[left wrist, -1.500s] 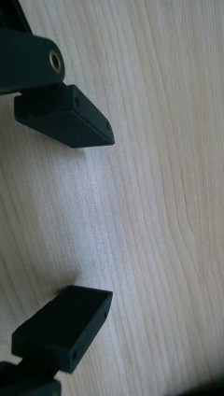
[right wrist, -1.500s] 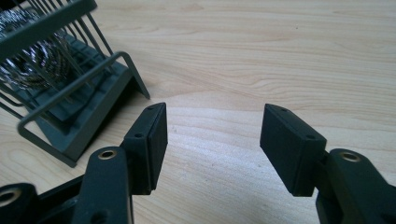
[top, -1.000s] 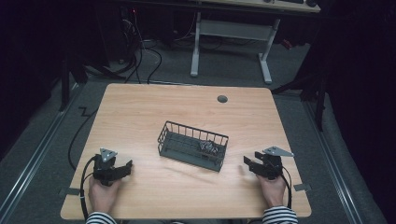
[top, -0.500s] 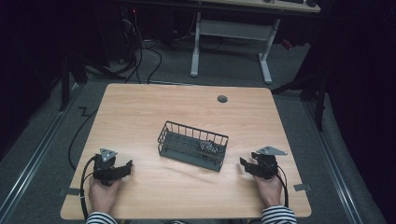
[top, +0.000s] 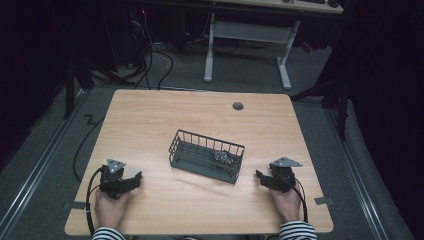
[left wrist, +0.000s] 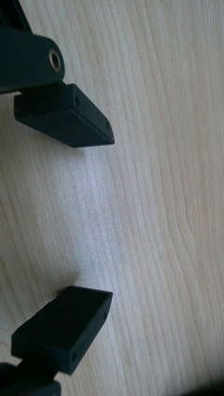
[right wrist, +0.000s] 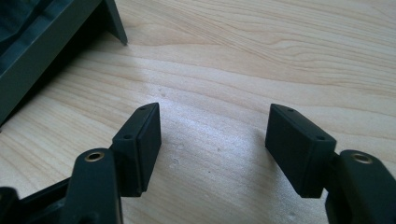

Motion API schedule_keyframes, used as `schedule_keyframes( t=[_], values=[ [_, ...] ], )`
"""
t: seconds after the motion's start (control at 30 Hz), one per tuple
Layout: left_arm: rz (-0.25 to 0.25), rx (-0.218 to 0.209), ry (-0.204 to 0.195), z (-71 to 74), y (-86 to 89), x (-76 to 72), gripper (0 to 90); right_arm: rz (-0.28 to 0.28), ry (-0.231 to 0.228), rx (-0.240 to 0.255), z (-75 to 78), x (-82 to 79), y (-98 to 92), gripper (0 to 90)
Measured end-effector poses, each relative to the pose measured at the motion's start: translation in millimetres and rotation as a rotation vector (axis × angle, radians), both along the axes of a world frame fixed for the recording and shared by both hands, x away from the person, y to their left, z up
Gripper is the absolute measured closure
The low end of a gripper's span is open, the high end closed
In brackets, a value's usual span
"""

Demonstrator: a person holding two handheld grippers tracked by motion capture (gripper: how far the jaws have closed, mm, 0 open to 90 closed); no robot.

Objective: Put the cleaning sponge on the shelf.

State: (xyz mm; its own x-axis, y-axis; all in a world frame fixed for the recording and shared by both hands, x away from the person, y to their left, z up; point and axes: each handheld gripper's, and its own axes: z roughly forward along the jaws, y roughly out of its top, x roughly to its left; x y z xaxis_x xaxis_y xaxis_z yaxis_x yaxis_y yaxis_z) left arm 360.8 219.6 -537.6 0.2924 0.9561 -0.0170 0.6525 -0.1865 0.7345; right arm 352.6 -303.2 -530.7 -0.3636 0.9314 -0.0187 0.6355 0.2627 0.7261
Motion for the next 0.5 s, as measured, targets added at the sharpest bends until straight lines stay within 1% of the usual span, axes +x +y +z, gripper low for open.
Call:
schedule_keyframes(
  t=[0.13,0.27,0.5],
  values=[
    [0.004,0.001,0.001,-0.1,0.0,0.1,20.3,0.001,0.001,0.000,-0.1,-0.1,-0.1,35.2],
    [0.014,0.005,0.007,-0.1,0.4,0.7,17.4,0.001,0.000,-0.001,-0.1,-0.2,-0.2,35.2],
    [0.014,0.005,0.007,0.0,0.5,0.7,17.4,0.001,0.000,0.000,-0.1,-0.2,-0.2,35.2]
  ],
)
